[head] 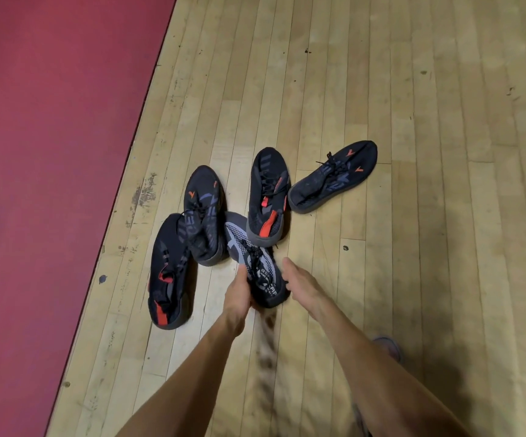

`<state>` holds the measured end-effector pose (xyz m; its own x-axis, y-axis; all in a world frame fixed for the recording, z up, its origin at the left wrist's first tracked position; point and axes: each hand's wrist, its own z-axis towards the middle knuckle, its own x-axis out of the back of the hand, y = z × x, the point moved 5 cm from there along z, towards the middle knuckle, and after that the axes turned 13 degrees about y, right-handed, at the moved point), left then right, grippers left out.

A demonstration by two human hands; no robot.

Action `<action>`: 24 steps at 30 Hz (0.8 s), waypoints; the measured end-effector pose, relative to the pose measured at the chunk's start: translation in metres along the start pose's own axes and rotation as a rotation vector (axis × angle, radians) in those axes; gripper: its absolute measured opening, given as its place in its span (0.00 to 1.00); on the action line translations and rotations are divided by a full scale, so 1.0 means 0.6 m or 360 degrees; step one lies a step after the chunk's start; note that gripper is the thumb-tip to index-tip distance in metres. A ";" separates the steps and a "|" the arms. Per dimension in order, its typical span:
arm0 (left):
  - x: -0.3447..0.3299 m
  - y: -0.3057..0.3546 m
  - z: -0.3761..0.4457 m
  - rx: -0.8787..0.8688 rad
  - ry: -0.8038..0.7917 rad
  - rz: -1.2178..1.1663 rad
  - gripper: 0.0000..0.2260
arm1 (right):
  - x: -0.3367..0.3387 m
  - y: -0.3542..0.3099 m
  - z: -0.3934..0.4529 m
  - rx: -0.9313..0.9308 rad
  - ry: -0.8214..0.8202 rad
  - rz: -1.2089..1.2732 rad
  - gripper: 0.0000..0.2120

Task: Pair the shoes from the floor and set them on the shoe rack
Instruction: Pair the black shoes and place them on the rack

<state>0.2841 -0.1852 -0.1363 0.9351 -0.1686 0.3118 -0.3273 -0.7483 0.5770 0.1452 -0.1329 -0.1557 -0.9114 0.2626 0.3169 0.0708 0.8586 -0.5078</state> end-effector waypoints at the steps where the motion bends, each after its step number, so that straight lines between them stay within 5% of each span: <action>1: 0.004 -0.001 -0.007 -0.0031 0.0009 0.0025 0.21 | 0.000 0.011 0.007 0.0005 0.0029 0.0031 0.42; 5: -0.010 0.011 -0.059 -0.0117 -0.0084 0.0035 0.22 | 0.029 0.045 0.017 -0.0151 0.0177 0.0091 0.41; 10: -0.044 0.039 -0.131 -0.0334 -0.0263 0.0234 0.23 | 0.081 0.059 -0.093 -0.0460 0.0113 0.0444 0.26; 15: -0.058 0.052 -0.216 -0.0291 -0.0488 0.0286 0.26 | 0.161 0.055 -0.181 -0.0278 0.0214 0.0625 0.20; 24: -0.129 0.150 -0.437 -0.0467 -0.0893 0.0182 0.24 | 0.331 0.045 -0.339 0.0241 0.0632 0.1074 0.26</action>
<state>0.1466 -0.0714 0.0894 0.7950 -0.6065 -0.0130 -0.3783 -0.5124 0.7709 0.0484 0.0321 0.0563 -0.4765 0.8664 0.1495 0.4741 0.3964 -0.7862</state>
